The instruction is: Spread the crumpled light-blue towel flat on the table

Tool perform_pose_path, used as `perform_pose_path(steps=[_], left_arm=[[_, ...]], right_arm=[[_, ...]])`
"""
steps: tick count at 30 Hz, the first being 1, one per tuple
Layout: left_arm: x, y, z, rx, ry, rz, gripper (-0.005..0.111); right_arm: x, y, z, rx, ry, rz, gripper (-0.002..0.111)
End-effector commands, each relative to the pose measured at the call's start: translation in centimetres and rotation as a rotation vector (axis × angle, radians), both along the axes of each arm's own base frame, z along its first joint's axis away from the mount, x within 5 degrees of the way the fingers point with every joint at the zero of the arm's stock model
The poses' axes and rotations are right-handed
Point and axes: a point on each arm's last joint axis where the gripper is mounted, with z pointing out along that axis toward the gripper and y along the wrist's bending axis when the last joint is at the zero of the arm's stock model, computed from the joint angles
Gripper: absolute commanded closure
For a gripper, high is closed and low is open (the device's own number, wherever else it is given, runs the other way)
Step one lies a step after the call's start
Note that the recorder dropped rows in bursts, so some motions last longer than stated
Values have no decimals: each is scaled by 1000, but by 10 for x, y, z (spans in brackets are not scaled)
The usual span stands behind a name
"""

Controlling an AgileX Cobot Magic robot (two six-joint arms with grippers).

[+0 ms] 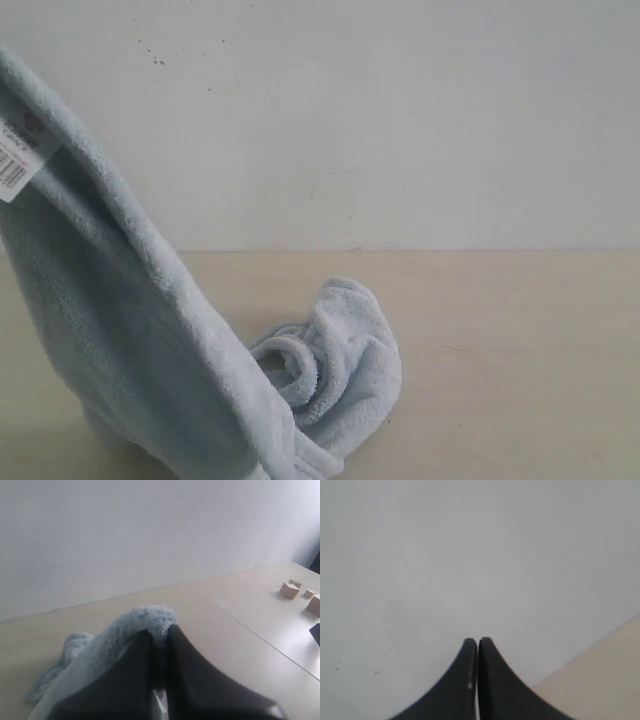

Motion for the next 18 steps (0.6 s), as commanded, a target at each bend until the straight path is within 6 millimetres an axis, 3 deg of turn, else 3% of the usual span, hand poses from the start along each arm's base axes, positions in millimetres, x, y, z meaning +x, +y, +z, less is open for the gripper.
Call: perform_pose_path(steps=[1,6,9,14,18], left_arm=[[-4,0,-1,43,8,-20,103],[-6,2,-14,176,74,-42,103],[-6,4,-18,229,99,-32,103],[-7,8,-23,293,125,-4,103],[-10,11,-24,313,126,12,103]], right_arm=[[-3,4,19,-64,1,52,108],[16,17,52,-359,153,179,108],[38,37,66,-594,270,314,108],[69,97,64,-1073,476,607,108],[81,141,58,-1253,528,745,108]])
